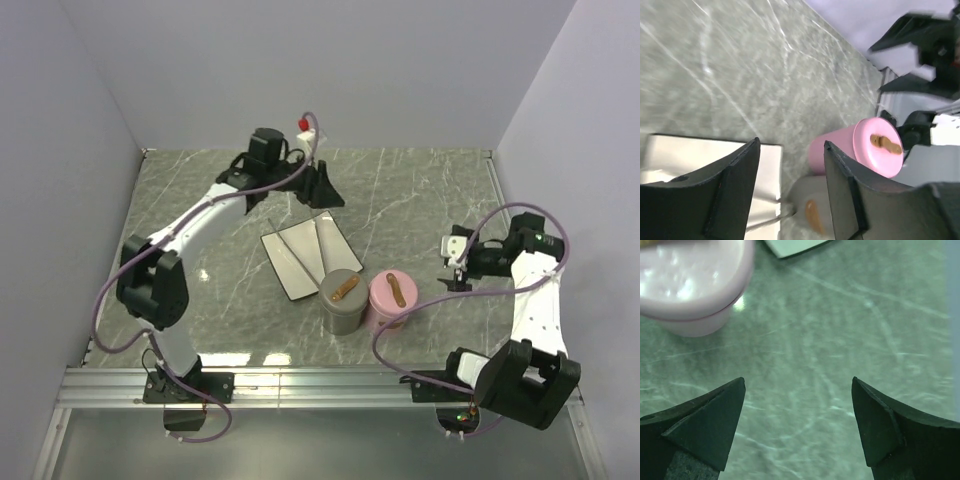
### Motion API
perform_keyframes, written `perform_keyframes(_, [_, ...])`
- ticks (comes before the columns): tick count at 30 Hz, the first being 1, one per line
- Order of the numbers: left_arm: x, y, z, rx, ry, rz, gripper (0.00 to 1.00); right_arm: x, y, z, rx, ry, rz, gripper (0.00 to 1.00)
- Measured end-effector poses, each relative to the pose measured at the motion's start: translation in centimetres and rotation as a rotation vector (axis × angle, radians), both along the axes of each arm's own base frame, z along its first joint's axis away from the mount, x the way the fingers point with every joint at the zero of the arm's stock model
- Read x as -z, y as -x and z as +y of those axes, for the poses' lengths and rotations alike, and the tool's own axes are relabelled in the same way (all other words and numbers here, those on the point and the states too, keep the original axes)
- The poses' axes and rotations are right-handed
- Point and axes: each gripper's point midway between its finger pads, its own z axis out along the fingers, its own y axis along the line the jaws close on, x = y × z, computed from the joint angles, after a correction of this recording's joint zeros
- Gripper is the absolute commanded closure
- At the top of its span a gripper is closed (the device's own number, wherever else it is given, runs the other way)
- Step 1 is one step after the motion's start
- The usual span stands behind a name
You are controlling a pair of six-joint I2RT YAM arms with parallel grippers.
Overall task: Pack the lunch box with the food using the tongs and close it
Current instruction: Move the packing box to the center of the board, then adjust the packing box at the center of the board.
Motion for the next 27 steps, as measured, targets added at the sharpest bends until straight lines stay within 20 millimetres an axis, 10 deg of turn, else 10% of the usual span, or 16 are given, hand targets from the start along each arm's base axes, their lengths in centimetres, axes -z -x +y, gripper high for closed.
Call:
perform_keyframes(8, [-3.5, 6.6, 5.7, 0.033, -0.026, -0.248, 0.4, -7.0, 1.4, 2.6, 0.033, -0.047, -0.077, 0.07])
perform_keyframes(18, [-0.7, 16.8, 3.8, 0.282, -0.078, -0.499, 0.41, -6.3, 5.8, 8.2, 0.024, -0.111, 0.036, 0.12])
perform_keyframes(27, [2.4, 18.3, 1.6, 0.369, -0.175, -0.599, 0.41, -4.8, 3.9, 9.6, 0.131, -0.083, 0.165, 0.12])
